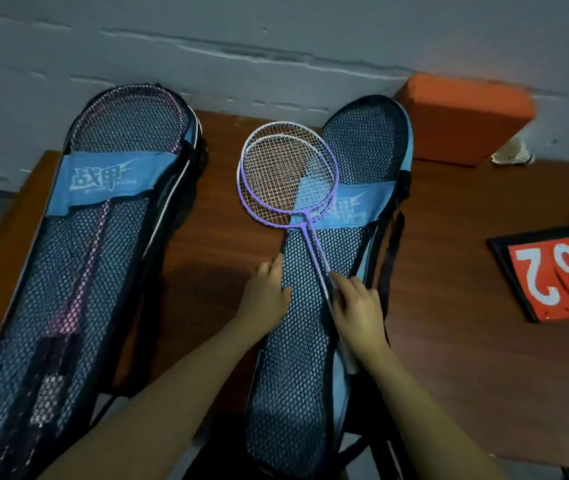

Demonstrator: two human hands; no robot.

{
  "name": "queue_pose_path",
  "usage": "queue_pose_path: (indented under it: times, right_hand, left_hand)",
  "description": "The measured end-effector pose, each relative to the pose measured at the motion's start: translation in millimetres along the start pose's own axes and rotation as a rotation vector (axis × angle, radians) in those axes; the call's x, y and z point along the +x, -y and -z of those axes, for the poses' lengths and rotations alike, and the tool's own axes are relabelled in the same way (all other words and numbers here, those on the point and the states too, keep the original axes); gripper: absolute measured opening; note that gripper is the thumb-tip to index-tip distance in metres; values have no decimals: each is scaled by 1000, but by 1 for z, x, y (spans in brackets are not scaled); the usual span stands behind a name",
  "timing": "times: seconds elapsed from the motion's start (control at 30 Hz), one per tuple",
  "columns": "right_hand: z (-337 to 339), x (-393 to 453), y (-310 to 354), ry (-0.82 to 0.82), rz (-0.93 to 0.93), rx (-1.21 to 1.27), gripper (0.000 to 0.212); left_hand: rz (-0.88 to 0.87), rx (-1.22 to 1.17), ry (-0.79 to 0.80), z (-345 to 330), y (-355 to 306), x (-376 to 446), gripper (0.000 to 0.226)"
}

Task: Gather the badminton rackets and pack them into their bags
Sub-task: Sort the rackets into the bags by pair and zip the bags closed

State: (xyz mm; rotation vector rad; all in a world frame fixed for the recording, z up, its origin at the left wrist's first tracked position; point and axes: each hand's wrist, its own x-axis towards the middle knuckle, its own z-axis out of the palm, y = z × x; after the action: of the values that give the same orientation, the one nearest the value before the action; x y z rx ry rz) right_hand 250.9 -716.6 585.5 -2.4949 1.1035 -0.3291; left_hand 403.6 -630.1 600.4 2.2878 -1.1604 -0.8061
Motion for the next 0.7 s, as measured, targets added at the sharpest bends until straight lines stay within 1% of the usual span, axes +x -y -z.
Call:
queue_pose_path:
  times: [0.07, 0.13, 0.3, 0.37, 0.5, 0.6, 0.7]
  right_hand:
    - [-1, -8, 1, -6, -13, 36, 36]
    - [-4, -13, 2, -9, -31, 42, 36]
    - [-7, 7, 7, -51, -53, -46, 29]
    - [-8, 22, 8, -32, -76, -81, 36]
    - [-19, 44, 18, 75, -51, -133, 48]
    - [-27, 50, 24, 52, -49, -130, 48]
    - [-27, 51, 25, 19, -65, -58, 46]
  left_hand:
    - [-8, 33, 18, -3, 3, 7, 63]
    - [-6, 6, 21, -5, 7, 11, 59]
    - [-11, -78, -3, -4, 14, 11, 55]
    - [-16, -88, -15, -3, 16, 10, 54]
    - [-47, -73, -22, -1, 22, 11, 49]
    - [-23, -119, 2, -1, 20, 11, 45]
    - [-2, -165, 14, -3, 18, 12, 51]
